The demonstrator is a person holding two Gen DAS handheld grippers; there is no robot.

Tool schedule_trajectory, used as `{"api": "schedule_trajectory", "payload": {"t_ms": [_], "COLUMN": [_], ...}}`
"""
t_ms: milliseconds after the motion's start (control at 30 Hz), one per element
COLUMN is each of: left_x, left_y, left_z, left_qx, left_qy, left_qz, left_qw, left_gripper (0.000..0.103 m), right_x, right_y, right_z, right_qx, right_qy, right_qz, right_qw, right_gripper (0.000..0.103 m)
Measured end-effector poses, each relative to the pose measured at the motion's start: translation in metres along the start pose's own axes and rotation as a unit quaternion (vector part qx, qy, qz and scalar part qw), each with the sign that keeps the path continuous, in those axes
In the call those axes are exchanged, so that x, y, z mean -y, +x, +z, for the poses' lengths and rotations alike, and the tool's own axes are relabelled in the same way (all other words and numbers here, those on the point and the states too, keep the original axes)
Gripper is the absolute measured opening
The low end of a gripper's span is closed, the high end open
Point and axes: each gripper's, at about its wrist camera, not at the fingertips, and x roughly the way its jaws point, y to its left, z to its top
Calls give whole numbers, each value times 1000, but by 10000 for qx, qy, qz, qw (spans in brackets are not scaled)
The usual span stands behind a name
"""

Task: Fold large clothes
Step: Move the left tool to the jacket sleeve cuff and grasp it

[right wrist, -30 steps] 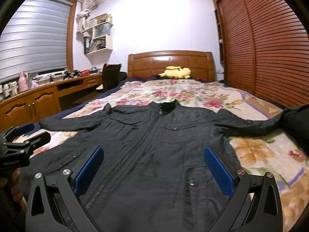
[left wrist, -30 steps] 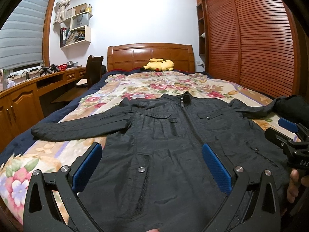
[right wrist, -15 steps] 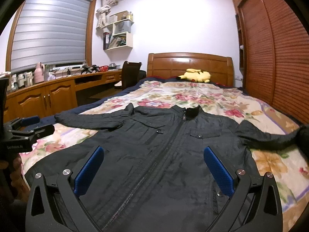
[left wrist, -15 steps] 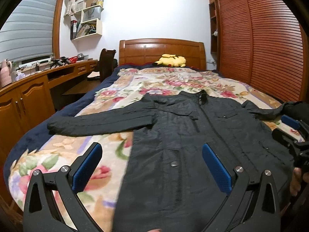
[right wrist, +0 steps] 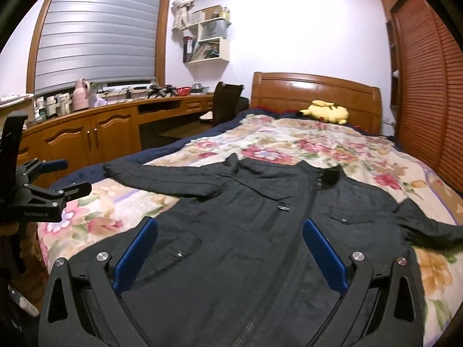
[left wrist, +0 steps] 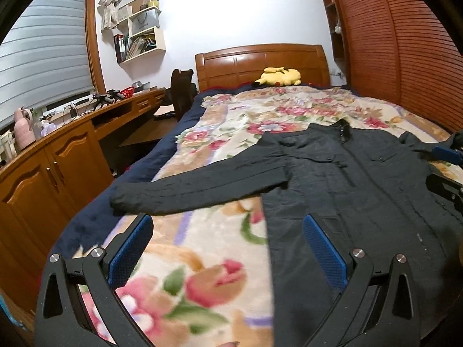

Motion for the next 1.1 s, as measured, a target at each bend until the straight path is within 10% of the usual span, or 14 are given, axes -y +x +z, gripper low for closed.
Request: {"api": "schedule_trajectory", "payload": {"t_ms": [933, 1100], "left_x": [-190, -210], "left_y": [146, 177], "left_z": [-10, -7], "left_qx": [-1320, -1528], "left_qy": [-1107, -1444], "left_qz": [363, 205], "left_qw": [9844, 9774], "left_gripper": [103, 79], "right_x": [56, 42], "right_y": [83, 80], "right_z": [7, 10], "right_qx": [-999, -1037], "right_qy": [-93, -163], "right_qz": [565, 559], "right_qw": [9933, 9929], "right_gripper": [100, 100]}}
